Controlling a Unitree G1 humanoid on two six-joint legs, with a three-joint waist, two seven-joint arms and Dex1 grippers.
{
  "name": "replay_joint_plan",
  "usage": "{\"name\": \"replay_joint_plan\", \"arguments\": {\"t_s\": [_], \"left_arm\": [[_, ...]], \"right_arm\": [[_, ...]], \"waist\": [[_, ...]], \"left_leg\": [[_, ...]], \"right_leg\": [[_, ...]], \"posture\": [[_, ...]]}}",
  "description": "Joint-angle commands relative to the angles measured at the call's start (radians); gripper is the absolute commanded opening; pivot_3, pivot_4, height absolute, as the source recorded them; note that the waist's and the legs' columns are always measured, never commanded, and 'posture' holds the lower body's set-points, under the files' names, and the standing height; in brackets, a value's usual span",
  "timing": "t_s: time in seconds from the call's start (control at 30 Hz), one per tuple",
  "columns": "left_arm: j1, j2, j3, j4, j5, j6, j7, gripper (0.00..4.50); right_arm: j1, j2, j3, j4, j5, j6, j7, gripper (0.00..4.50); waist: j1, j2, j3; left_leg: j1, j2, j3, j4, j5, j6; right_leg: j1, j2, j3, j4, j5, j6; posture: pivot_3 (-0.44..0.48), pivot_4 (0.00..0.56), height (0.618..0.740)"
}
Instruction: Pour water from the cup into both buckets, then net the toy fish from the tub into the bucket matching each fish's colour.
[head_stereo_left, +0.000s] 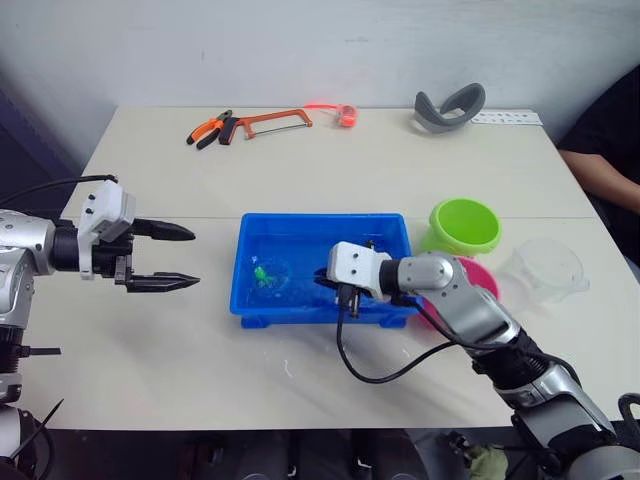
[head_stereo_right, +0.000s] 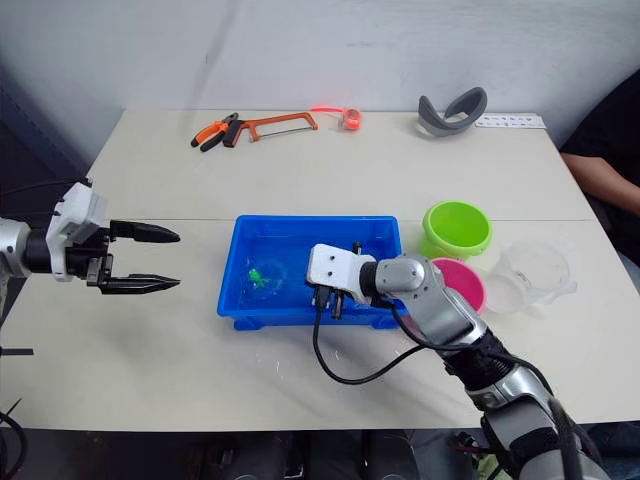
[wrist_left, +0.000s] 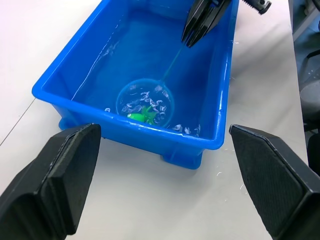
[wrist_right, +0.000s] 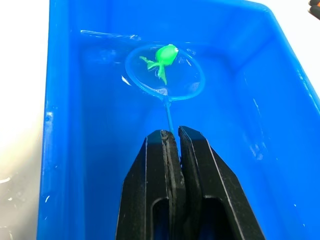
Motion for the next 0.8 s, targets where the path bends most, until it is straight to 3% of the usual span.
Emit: {"name": "replay_joint_plan", "arguments": {"t_s": [0.03, 0.3, 0.63, 0.8], "left_arm": [[0.022, -0.019, 0.063, 0.007, -0.042, 0.001, 0.004, 4.48], [0.019, -0.131, 0.142, -0.073, -0.164, 0.038, 0.076, 4.48], [-0.044, -0.349, 0.095, -0.218, -0.224, 0.099, 0.254, 4.48], [-0.089, -0.454, 0.049, -0.223, -0.231, 0.130, 0.301, 4.48]], "right_arm": [[0.051, -0.025, -0.123, -0.114, 0.107, 0.010, 0.046, 0.00], [0.177, -0.116, -0.298, -0.279, 0.254, 0.036, 0.111, 0.00], [0.393, -0.258, -0.590, -0.488, 0.323, 0.080, 0.062, 0.00], [0.505, -0.297, -0.789, -0.590, 0.448, 0.148, 0.054, 0.00]], "waist": [[0.000, 0.000, 0.000], [0.004, 0.000, 0.000], [0.010, -0.001, -0.001], [0.025, -0.001, -0.001]], "left_leg": [[0.000, 0.000, 0.000, 0.000, 0.000, 0.000], [0.000, 0.000, 0.000, 0.000, 0.000, 0.000], [0.000, -0.001, -0.002, 0.001, 0.001, 0.001], [0.001, -0.002, -0.001, 0.001, 0.002, 0.001]], "right_leg": [[0.000, 0.000, 0.000, 0.000, 0.000, 0.000], [0.000, 0.000, 0.000, 0.000, 0.000, 0.000], [0.002, -0.003, 0.000, 0.002, 0.000, 0.000], [0.002, -0.002, 0.001, 0.002, 0.000, 0.000]], "posture": [[0.000, 0.150, 0.740], [0.000, 0.150, 0.740], [0.000, 0.150, 0.740], [0.000, 0.150, 0.740]]}}
